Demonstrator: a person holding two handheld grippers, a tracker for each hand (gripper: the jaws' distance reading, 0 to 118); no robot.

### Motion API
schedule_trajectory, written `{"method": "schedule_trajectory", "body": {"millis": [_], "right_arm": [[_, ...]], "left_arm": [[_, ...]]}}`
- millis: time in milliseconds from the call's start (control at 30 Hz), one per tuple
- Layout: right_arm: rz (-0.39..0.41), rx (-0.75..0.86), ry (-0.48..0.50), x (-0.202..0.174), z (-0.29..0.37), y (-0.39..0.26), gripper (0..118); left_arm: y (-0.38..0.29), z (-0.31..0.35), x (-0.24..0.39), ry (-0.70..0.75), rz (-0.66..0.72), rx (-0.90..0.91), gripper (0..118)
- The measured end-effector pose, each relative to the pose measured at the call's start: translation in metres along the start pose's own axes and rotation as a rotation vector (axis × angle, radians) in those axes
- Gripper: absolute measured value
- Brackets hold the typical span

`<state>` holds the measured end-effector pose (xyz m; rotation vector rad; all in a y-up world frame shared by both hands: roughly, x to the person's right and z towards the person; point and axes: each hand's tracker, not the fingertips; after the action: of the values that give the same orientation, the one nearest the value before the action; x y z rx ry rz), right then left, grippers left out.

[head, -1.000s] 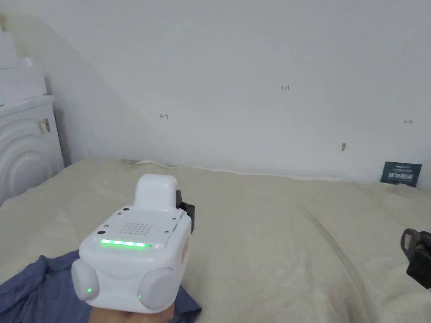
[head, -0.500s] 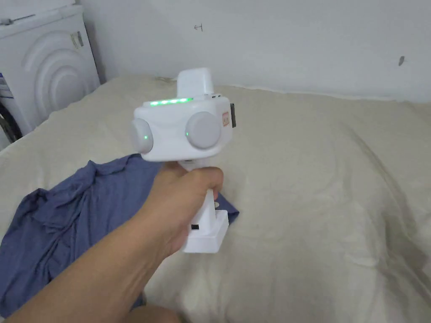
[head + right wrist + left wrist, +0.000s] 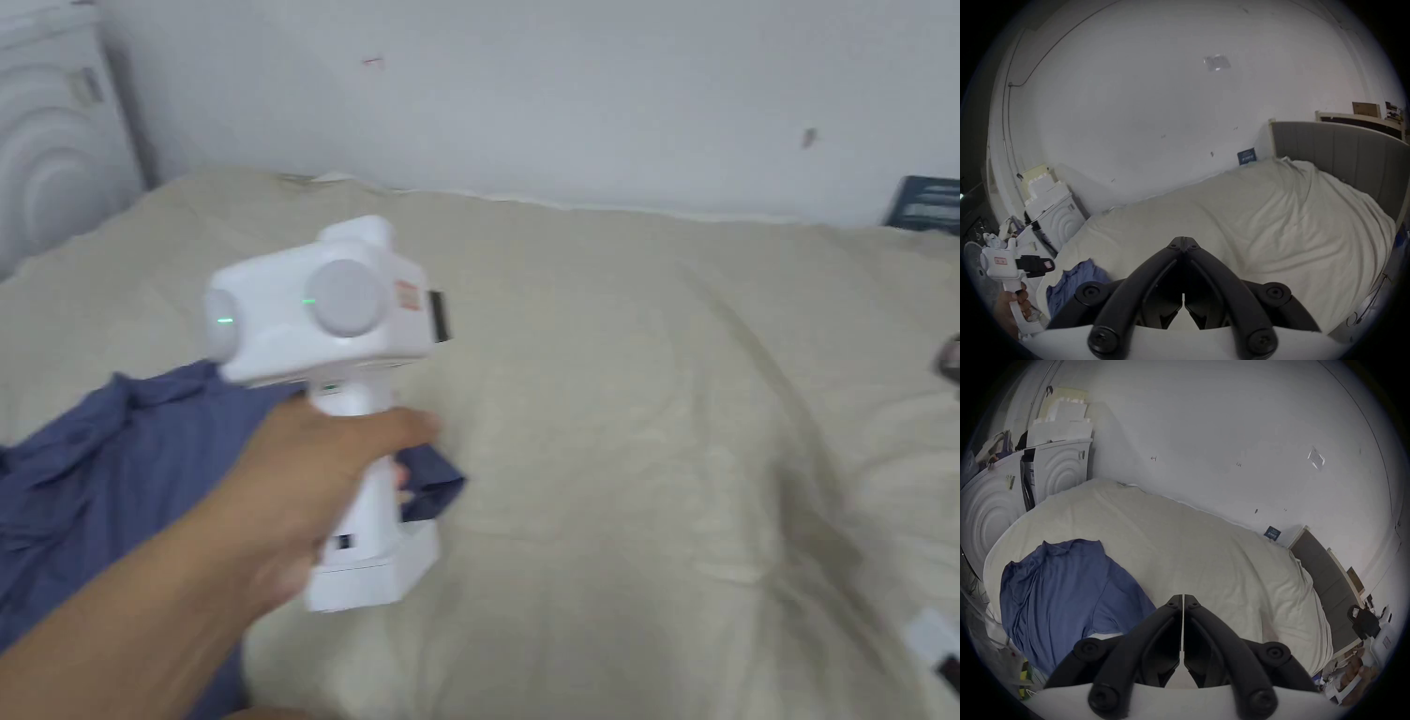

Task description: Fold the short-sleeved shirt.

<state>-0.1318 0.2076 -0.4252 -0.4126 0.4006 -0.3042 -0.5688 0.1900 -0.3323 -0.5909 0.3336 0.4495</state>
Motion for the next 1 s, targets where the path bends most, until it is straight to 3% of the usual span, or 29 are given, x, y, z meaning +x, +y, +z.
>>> {"method": "schedule_trajectory", "body": {"millis": [133,467,667,733,867,1000], "right_arm": [[0.018,-0.007,0.007,0.001,-0.007,-0.001,0],[0.175,0.076,-0.039,-0.01,-0.011,-0.016,0],[0.225,0.043,0.018,-0.015,-0.019,-0.025,0],[0.289,0.029,-0.038,-0.02,-0.021,-0.029,0],[0.298,0.008,0.005,-0.022,-0.026,-0.035,0],[0.393,0.012,-0.015,-0.024,-0.036,-0.05,0]], "left_arm": [[-0.003,0.0,-0.001,-0.042,-0.039,0.03,1],[-0.023,0.009,0.013,0.111,-0.432,0.385,1],[-0.018,-0.003,0.002,0.095,-0.387,0.332,1],[-0.016,-0.012,-0.006,0.07,-0.348,0.273,0],[-0.022,-0.034,-0.028,0.093,-0.343,0.234,0],[-0.03,-0.045,-0.07,0.132,-0.323,0.175,0]]}}
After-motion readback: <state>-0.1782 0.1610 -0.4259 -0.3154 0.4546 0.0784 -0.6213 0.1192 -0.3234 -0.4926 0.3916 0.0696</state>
